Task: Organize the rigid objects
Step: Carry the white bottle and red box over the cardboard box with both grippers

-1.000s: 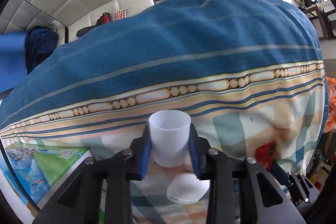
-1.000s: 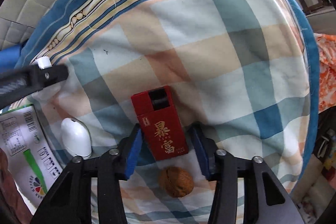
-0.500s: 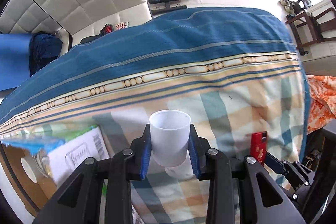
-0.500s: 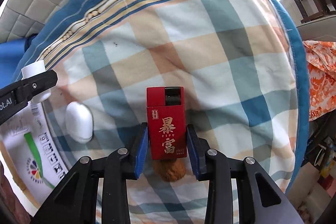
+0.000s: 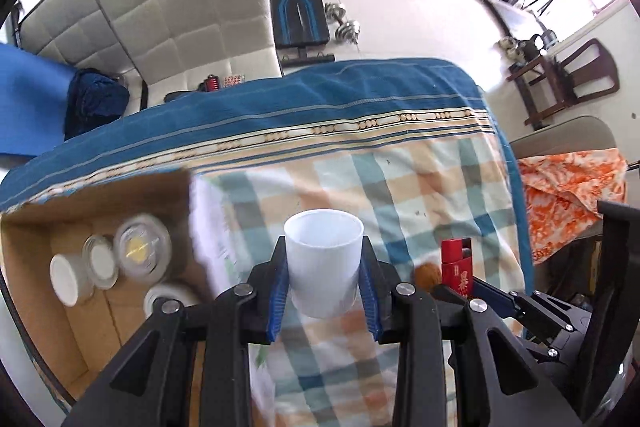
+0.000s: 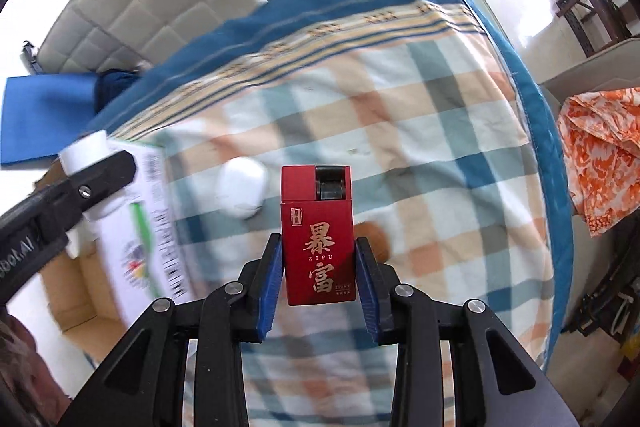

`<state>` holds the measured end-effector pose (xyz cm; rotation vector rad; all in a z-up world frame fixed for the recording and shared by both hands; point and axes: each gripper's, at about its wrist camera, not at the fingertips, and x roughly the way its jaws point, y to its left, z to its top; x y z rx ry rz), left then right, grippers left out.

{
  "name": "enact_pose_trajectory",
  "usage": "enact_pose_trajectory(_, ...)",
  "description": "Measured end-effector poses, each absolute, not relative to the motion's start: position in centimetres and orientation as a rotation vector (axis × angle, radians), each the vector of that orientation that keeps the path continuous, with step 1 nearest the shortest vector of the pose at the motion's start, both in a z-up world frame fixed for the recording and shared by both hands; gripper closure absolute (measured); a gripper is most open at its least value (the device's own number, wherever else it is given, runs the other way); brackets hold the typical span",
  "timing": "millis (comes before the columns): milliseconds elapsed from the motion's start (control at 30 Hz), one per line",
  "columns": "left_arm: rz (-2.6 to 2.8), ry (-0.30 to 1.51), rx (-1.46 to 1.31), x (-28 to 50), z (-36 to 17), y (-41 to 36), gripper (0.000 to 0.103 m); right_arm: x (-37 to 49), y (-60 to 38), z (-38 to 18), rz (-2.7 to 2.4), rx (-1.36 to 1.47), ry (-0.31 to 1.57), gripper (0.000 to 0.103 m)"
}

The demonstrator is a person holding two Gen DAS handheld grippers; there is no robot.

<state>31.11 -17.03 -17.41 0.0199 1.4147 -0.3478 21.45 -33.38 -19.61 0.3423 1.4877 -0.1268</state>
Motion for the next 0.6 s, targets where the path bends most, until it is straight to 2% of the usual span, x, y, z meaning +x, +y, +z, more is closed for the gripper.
enact_pose_trajectory(133,-0.334,1.386,-0.035,28.5,-15.4,-11.8,0.074,19.9,-28.8,-17.2,-0.057,0.328,1.453,0.066)
enact_pose_trajectory(333,-0.257,1.355,-0.096,25.7,-13.4,-2.3,0.074,18.9,-20.1,-16.3,0.071,0.300,1.451,0.066)
enact_pose_trajectory(600,-0.134,1.415,-0.157,23.9,-16.4,7.9,0.074,19.4,-8.5,-18.5,0.209,0.273,1.501,0.066)
